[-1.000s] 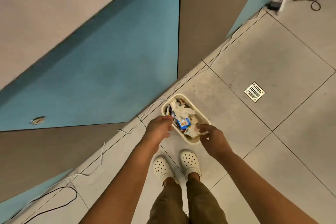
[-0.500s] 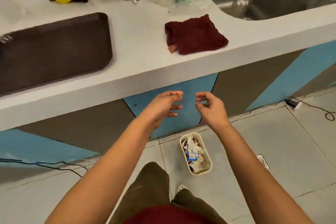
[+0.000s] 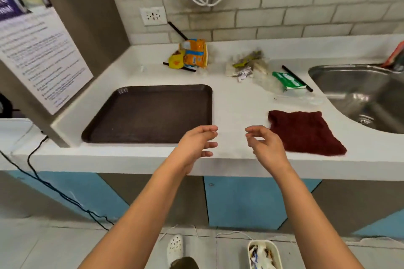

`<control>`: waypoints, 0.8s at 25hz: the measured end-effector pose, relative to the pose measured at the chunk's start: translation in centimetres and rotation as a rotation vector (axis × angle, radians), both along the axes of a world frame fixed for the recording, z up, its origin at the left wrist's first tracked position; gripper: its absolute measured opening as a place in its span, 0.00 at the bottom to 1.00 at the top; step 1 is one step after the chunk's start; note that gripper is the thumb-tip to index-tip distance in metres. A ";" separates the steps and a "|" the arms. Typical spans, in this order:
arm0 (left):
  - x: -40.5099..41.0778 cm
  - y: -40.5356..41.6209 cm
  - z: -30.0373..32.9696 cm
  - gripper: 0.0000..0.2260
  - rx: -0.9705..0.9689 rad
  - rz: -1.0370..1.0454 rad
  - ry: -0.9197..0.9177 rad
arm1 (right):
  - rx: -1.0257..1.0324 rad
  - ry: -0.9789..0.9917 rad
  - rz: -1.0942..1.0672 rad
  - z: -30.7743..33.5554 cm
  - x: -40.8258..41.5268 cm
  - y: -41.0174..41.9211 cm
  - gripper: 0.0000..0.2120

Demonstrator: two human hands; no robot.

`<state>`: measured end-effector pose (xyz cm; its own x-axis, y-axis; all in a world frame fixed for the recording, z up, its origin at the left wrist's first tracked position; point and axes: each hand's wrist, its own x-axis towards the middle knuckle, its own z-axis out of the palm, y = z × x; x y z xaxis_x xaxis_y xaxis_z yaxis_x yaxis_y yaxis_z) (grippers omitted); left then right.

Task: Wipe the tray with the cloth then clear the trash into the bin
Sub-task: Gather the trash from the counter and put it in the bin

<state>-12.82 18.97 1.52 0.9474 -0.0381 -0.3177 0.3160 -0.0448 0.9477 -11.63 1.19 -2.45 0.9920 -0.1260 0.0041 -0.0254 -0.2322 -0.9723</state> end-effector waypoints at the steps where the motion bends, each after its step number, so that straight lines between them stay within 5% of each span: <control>1: 0.9 1.4 0.0 0.06 0.013 0.023 0.000 | -0.010 0.016 0.011 0.0 1.1 1.0 0.11; 20: 27.5 26.8 -0.4 0.06 0.180 0.269 -0.037 | -0.217 0.053 -0.096 0.0 22.6 17.6 0.11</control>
<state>14.71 45.74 1.07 0.9270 0.2686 -0.2618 0.3047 -0.1325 0.9432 11.00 18.78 -2.48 0.9751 -0.2214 -0.0100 -0.1068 -0.4296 -0.8967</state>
